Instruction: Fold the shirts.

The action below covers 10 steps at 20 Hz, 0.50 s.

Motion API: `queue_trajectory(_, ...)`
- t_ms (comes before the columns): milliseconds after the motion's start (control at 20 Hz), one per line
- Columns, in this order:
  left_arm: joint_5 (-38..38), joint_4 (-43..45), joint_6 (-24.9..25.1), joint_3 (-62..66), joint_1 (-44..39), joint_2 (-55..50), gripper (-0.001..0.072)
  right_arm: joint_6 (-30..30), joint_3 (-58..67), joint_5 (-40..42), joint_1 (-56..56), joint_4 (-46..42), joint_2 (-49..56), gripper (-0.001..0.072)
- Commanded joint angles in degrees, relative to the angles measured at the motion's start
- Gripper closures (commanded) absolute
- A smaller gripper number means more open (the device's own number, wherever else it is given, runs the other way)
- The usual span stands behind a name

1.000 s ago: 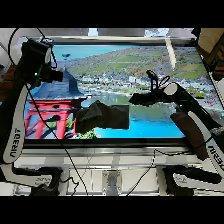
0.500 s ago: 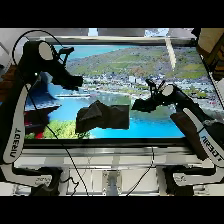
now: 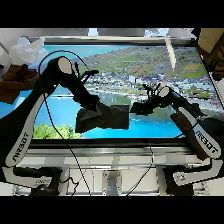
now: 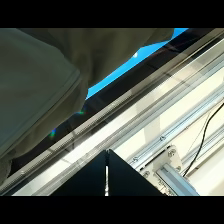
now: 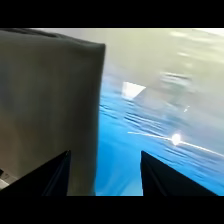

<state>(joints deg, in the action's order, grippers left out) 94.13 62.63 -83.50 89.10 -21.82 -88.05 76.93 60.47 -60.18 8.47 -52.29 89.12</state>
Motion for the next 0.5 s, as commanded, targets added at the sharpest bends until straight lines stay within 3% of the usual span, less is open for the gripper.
queue_trajectory(0, -4.4, 0.2, 1.1, -3.1, -1.8, 0.0, 0.0696, -1.9, 0.0, 0.3, 0.0, 4.5, 0.8, 0.0237)
queue_trajectory(300, -4.5, 0.0, 0.3, -3.1, -1.8, 0.0, 0.0696, -2.2, 0.0, -0.8, 1.3, 8.7, 5.7, 0.0237)
queue_trajectory(450, -4.3, 0.0, 0.3, -3.1, -1.8, 0.0, 0.0696, -5.2, 0.0, -0.6, 3.5, 13.0, 7.8, 0.0237)
